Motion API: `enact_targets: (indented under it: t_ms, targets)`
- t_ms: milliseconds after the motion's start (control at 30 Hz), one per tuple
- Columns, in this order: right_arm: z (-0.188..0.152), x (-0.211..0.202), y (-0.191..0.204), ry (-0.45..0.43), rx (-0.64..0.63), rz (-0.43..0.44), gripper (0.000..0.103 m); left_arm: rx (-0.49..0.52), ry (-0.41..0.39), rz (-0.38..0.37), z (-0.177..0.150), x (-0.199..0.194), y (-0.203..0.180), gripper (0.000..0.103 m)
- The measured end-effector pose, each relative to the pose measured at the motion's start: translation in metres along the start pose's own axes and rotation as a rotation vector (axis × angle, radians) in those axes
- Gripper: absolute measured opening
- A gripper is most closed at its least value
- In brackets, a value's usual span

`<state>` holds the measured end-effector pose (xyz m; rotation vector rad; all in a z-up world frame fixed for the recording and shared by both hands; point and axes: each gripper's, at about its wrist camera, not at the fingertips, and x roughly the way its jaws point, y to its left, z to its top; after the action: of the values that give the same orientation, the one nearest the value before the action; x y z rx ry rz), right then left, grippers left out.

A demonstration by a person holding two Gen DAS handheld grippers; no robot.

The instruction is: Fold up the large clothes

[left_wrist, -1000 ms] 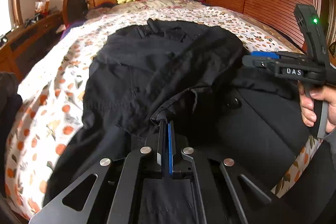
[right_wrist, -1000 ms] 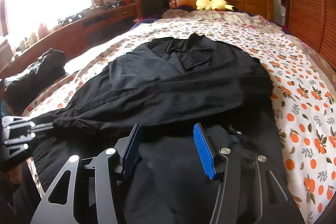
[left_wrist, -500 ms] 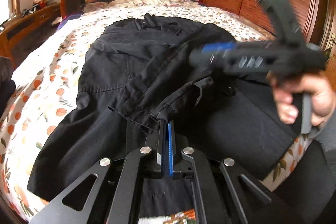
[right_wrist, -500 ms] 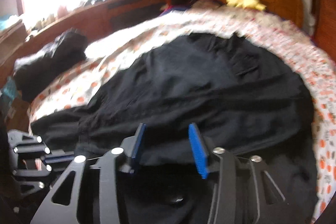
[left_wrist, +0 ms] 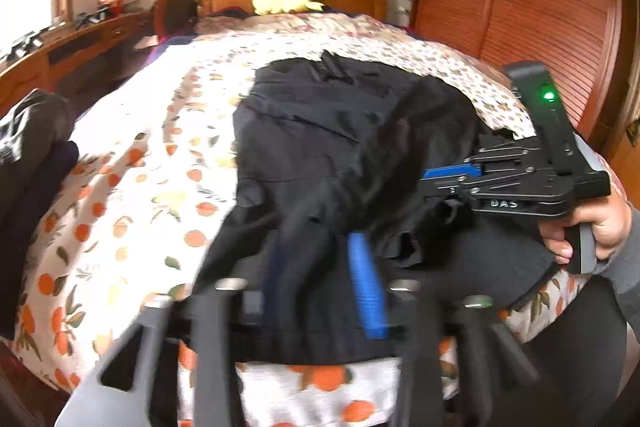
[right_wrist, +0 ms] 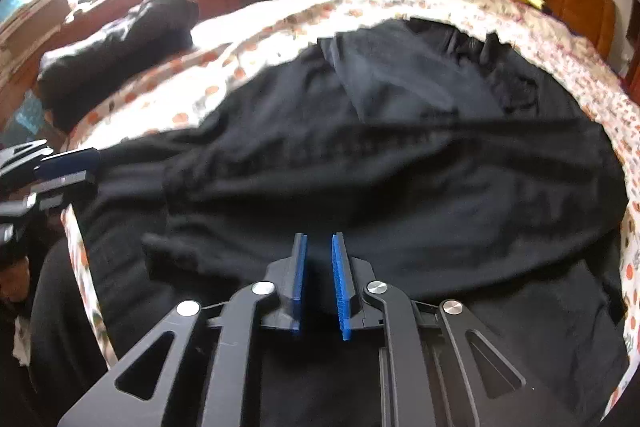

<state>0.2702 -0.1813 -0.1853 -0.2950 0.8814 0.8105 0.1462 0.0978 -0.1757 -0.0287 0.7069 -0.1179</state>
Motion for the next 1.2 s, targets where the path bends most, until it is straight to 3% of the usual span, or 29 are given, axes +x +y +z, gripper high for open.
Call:
enact_targets:
  t_ms: [133, 200, 267, 433, 500, 733, 1000, 1200]
  targets:
    - [-0.002, 0.009, 0.026, 0.039, -0.054, 0.045, 0.015, -0.024, -0.013, 0.031, -0.003, -0.008, 0.018, 0.068]
    - [-0.007, 0.018, 0.033, 0.070, -0.079, 0.029, 0.015, -0.030, -0.019, 0.045, -0.004, -0.011, 0.025, 0.082]
    - [-0.010, 0.022, 0.032, 0.072, -0.073, 0.029, 0.015, -0.034, -0.026, 0.060, -0.005, -0.014, 0.032, 0.086]
    - [-0.010, 0.012, 0.027, 0.041, -0.039, 0.036, 0.016, -0.058, -0.023, 0.085, -0.008, -0.017, 0.046, 0.089]
    - [-0.012, -0.003, 0.023, 0.007, -0.022, 0.021, 0.033, -0.061, -0.021, 0.091, -0.009, -0.018, 0.048, 0.089]
    - [-0.035, -0.068, -0.006, -0.081, 0.032, -0.059, 0.041, -0.063, -0.016, 0.102, -0.012, -0.016, 0.048, 0.093]
    - [-0.099, -0.140, -0.071, -0.089, 0.147, -0.247, 0.042, -0.051, -0.008, 0.107, -0.016, -0.018, 0.041, 0.094]
    - [-0.155, -0.165, -0.107, -0.057, 0.273, -0.321, 0.042, -0.053, 0.010, 0.108, -0.021, -0.013, 0.039, 0.094]
